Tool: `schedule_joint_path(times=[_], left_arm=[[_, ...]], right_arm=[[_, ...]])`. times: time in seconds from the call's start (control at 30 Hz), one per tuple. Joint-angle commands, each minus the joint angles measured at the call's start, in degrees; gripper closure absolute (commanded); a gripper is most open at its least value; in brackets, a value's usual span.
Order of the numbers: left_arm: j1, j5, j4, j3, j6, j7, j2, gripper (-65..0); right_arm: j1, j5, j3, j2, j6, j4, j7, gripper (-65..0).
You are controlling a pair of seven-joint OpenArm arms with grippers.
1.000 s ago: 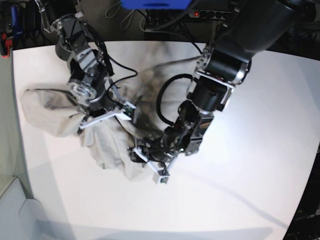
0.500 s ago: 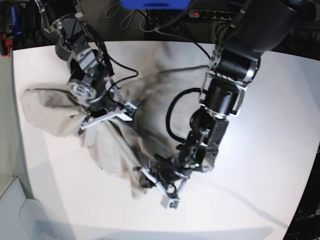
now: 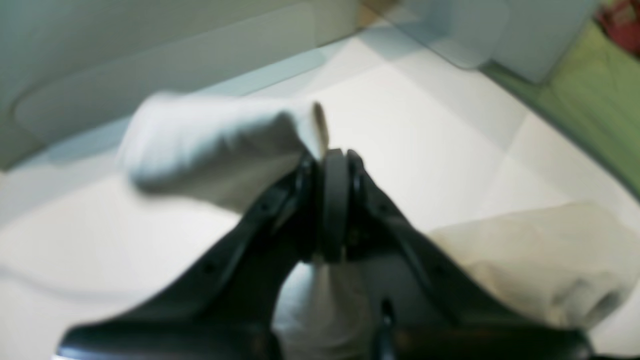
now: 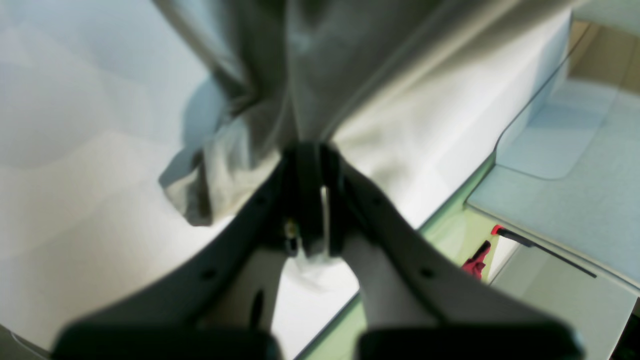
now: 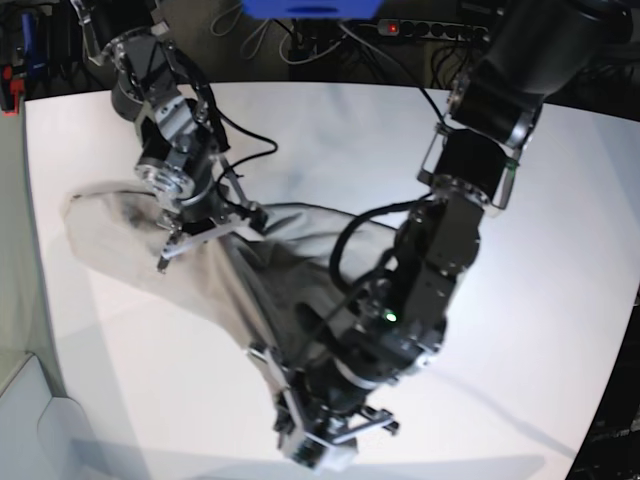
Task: Layout the t-shirt on the table in an organized manner, then fold the t-shirt properly
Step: 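Drag the grasped fabric with the left gripper toward the right gripper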
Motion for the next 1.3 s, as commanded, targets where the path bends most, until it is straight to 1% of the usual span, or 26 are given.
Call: schedule_joint_path(times=[0.0,0.07,0.17,0.27,0.33,0.43,0.53,0.6,0.67,0.77,0.8,0.9,0.97,1.0,1.03,1.1,1.17,1.2,1.27], left_arm=[[-1.8,2.6,-0.7,2.0,0.3,-1.2,0.8,-0.1],[-2.0,7.8,-4.8,5.9,0.3,-1.7,2.9,-0.1],[-1.5,14.7,-10.2,6.1,0.3,-7.3,6.0,-0.1],[-1.2,18.2,-14.2,5.9,0.4,-11.5,7.1,-0.1],[-1.8,18.9,-18.0,5.0,0.4,-13.9,7.4,-0.1],[-4.1,19.1,-25.5,1.7,0.4,-17.6,9.5,-0.3],[-6.5,18.8,-32.3,-1.4,0.4,-19.2,10.0,-0.7],[-7.3,18.7,-34.5,-2.8,0.4,-19.2,10.0,-4.0],[-7.2,18.7,-34.0,-3.8,0.3,-19.2,10.0,-11.8],[-6.1,18.6,-32.0,-6.1,0.4,-18.8,10.0,-28.1],[-5.0,18.6,-30.9,-6.9,0.4,-18.8,10.0,-31.7],[-2.5,17.5,-25.5,-8.0,-0.2,-18.8,10.0,-37.8],[-1.4,15.3,-22.9,-8.0,-0.2,-18.6,10.0,-40.5],[-0.7,14.5,-21.2,-8.2,-0.2,-17.4,10.0,-41.4],[0.1,13.6,-18.4,-8.3,-0.2,-14.8,9.7,-42.0],[3.0,11.4,-12.4,-8.4,-0.2,-7.8,7.4,-42.2],[5.9,9.5,-7.3,-8.4,-0.2,-2.8,4.8,-42.2],[7.8,8.7,-5.0,-8.4,-0.2,-0.8,3.5,-42.2],[11.7,8.2,-1.1,-8.4,-0.2,1.2,0.6,-42.2]], right_arm=[[0.8,-0.7,0.2,0.2,-0.2,0.8,-0.3,0.0],[0.8,-0.7,0.2,0.2,-0.2,0.7,-0.3,0.0],[0.8,-0.7,0.2,0.2,-0.2,0.7,-0.3,0.0],[0.8,-0.7,0.2,0.5,-0.2,0.7,-0.3,0.0],[0.6,-0.7,0.3,0.5,-0.2,0.7,-0.4,0.0],[-0.6,-0.7,0.5,0.6,-0.2,0.8,-0.4,0.0],[-0.8,-0.7,0.7,0.9,-0.2,0.8,-0.4,0.0],[-0.9,-0.8,0.7,2.1,-0.2,0.8,-0.4,0.0],[-0.9,-0.8,0.7,2.6,-0.2,0.8,-0.4,0.0],[-0.9,-0.8,0.8,3.4,-0.2,0.8,-0.4,0.0],[-0.9,-0.8,0.8,3.7,-0.2,0.8,-0.4,0.0],[-0.9,-0.8,0.8,4.1,-0.2,0.8,-0.4,0.0],[-0.8,-0.8,0.9,4.1,-0.2,0.7,-0.4,0.0],[-0.8,-0.8,0.9,4.2,-0.2,0.7,-0.4,0.0],[-0.8,-0.8,0.9,4.8,-0.2,0.8,-0.4,0.0],[-0.8,-0.8,1.0,5.7,-0.2,0.8,-0.4,0.0],[-0.8,-0.8,1.0,5.9,-0.2,0.8,-0.4,0.0],[-0.8,-0.8,1.6,6.3,-0.2,0.8,-0.4,0.0],[-0.8,-0.8,2.5,6.3,-0.2,0.8,-0.1,0.0]])
